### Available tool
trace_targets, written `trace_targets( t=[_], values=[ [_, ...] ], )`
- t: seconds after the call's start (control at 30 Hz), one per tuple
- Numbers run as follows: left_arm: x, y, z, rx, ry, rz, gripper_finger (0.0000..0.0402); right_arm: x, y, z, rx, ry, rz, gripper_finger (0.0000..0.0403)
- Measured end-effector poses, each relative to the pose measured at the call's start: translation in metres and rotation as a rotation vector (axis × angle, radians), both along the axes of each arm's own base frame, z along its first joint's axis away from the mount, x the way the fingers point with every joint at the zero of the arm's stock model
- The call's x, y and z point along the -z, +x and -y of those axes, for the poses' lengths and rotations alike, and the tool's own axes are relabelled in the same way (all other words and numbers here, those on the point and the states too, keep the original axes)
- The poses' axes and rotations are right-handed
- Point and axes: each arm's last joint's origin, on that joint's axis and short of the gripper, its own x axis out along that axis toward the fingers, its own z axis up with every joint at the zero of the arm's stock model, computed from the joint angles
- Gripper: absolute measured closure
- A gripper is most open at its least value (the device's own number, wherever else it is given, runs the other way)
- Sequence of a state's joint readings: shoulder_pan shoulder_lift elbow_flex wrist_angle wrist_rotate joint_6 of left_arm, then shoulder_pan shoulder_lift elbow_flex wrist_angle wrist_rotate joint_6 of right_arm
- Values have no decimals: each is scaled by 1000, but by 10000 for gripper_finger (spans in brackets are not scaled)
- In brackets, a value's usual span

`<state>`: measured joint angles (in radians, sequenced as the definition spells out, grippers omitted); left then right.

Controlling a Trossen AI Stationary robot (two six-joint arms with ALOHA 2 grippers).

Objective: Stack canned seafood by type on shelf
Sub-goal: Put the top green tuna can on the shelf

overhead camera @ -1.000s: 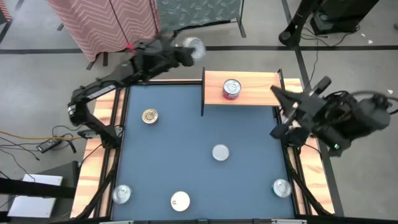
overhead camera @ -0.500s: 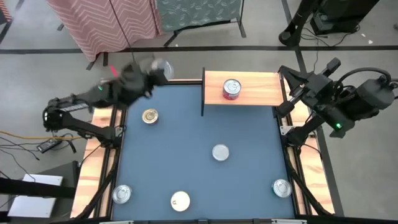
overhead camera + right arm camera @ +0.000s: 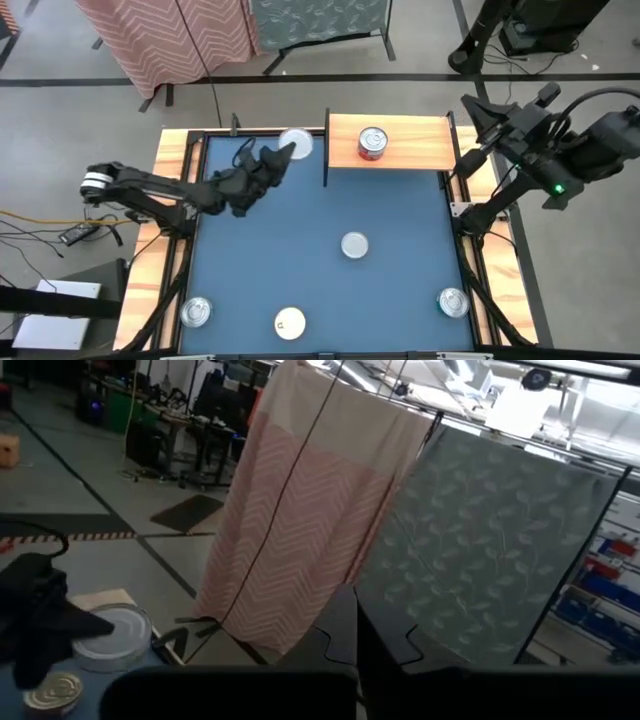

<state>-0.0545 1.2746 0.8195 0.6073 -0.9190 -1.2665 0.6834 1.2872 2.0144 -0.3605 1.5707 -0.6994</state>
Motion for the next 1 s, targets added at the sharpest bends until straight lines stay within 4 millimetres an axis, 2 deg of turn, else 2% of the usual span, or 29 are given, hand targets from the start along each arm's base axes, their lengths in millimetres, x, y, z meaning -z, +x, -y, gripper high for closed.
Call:
trace_targets(
  t=[0.33,0.53,0.7,0.87,1.0],
  values=[
    [46,41,-5,46,-120,10,263,-1,-3,3,0,1,1,398],
    [43,72,-3,125,-134,34,263,-1,-3,2,-2,-2,-3,398],
    [41,93,-11,134,-142,-19,263,-1,-4,0,-14,-2,-3,398],
    [48,98,-24,117,-162,-131,263,-1,-6,-6,-53,-1,-1,398],
    [48,97,-38,79,-164,-139,263,0,-6,-11,-84,2,2,398]
  ],
)
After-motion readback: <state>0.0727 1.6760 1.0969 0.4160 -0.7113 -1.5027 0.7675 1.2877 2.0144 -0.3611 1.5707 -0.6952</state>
